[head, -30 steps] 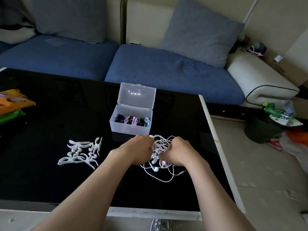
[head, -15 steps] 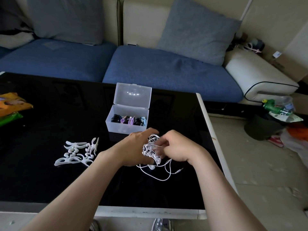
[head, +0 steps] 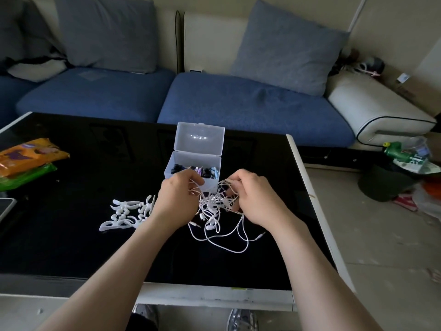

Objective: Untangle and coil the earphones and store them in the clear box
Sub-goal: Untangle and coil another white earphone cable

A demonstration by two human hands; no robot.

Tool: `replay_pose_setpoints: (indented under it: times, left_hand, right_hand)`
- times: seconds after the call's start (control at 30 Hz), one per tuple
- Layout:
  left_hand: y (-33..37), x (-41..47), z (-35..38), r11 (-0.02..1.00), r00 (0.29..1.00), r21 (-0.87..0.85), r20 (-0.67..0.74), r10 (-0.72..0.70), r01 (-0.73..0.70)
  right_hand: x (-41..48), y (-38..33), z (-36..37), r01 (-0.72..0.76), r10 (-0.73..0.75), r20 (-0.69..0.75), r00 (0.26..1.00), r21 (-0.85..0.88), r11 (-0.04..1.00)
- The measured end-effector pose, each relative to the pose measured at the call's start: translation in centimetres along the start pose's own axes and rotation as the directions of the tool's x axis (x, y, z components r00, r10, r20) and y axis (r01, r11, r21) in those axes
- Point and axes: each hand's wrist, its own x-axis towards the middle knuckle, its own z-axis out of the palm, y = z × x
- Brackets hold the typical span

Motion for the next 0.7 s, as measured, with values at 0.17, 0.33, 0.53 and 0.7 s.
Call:
replay_pose_setpoints:
  times: [0.17,0.33,0.53,0.7]
  left_hand:
    - [-0.4,0.0,-1.3,0.994,0.989,-0.047,-0.109,-0.103,0.098]
    - [-1.7,0.6,-2.0,0.988,0.988,0.052,-0.057,-0.141,0.144]
    - [-0.7,1.2,-2.1,0.857,0.977,0.471,-0.135,-0.164,0.209]
    - [0.2,1.3,-1.2,0.825,0.998,0.561,-0.019,-0.062,0.062]
  right_hand:
    - [0.3,-0.1,-0.4,0.004,0.023,-0.364,0.931,0.074,0.997]
    - [1.2,-1.3,-0.8,-0.033,0.363,-0.378,0.852,0.653,0.757]
    - [1.5,-2.1,-1.8,-0.058,0.498,-0.244,0.832,0.855,0.515]
    - [2.1,-2.7,-1.4,-0.022,0.388,-0.185,0.903,0.882,0.471]
